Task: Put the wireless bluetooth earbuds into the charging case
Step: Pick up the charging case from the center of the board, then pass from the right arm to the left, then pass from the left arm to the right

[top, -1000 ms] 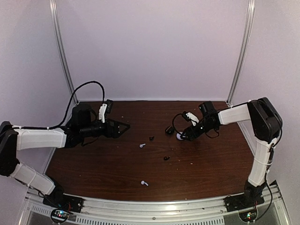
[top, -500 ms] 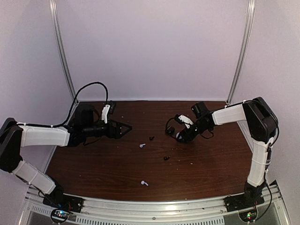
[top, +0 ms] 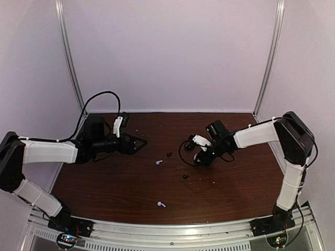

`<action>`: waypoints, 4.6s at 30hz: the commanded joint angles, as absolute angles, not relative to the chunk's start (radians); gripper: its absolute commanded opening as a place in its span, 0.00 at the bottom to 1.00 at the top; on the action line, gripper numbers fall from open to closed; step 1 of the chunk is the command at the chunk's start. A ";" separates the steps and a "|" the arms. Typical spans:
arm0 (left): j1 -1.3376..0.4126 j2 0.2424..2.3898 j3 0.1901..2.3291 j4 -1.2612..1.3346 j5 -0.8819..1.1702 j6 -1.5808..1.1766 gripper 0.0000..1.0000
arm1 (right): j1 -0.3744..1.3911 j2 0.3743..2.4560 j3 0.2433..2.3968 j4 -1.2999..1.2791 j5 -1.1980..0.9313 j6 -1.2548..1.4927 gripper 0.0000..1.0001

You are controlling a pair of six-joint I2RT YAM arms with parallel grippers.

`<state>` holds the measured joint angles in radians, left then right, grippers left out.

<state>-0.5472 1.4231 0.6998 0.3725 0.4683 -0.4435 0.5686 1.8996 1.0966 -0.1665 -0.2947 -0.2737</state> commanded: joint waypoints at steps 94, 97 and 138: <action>-0.969 1.555 0.868 0.567 0.490 -0.508 0.08 | 1.288 1.216 0.619 0.322 0.353 -0.298 0.98; -0.965 1.504 0.874 0.484 0.502 -0.403 0.08 | 1.284 1.128 0.602 0.267 0.276 -0.238 1.00; -1.068 1.402 1.018 -0.026 0.707 0.155 0.08 | 1.278 1.075 0.787 -0.092 -0.208 -0.109 0.69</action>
